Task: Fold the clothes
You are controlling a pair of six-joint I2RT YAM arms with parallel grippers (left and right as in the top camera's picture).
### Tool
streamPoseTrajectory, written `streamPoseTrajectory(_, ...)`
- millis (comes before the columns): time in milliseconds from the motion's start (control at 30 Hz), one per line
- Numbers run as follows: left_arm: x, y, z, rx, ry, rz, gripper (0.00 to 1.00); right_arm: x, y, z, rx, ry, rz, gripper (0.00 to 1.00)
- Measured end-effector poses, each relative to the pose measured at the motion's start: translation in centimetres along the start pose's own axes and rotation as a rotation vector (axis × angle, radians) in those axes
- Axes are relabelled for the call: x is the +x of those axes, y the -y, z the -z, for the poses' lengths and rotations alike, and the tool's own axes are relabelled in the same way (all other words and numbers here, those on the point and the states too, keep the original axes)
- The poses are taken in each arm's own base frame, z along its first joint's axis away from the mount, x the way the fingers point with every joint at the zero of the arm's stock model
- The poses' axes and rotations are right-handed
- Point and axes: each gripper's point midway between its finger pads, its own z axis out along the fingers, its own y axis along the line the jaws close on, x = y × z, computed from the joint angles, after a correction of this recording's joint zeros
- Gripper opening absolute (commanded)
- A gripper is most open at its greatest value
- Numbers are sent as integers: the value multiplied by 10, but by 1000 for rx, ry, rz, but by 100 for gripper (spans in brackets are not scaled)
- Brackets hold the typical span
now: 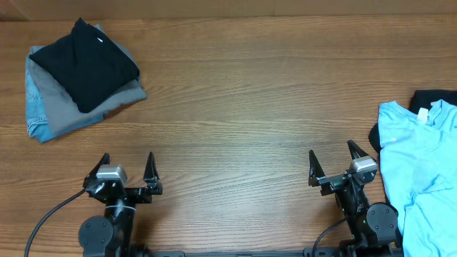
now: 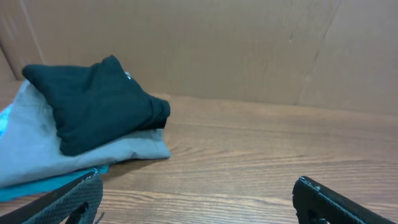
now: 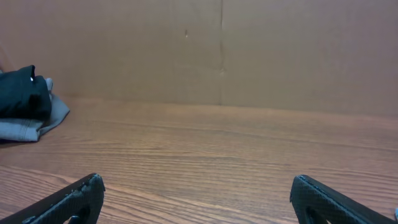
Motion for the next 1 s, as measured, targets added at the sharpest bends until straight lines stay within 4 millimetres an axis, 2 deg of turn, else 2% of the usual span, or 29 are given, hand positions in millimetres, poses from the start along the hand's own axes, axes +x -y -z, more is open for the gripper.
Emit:
streamPoseTrajectory(100, 18, -3, -8, -2, -18, 2, 100, 0, 0, 0, 0, 0, 0, 100)
streamPoseTrajectory(167, 22, -4, -14, 2, 10, -1, 100, 0, 0, 0, 0, 0, 0, 100)
streamPoseTrajectory(300, 54, -8, -24, 0, -28, 3, 100, 0, 0, 0, 0, 0, 0, 100)
streamPoseTrajectory(567, 50, 0, -25, 36, -5, -3, 100, 0, 0, 0, 0, 0, 0, 100)
streamPoseTrajectory(1000, 51, 0, -26, 35, -7, -3, 100, 0, 0, 0, 0, 0, 0, 100)
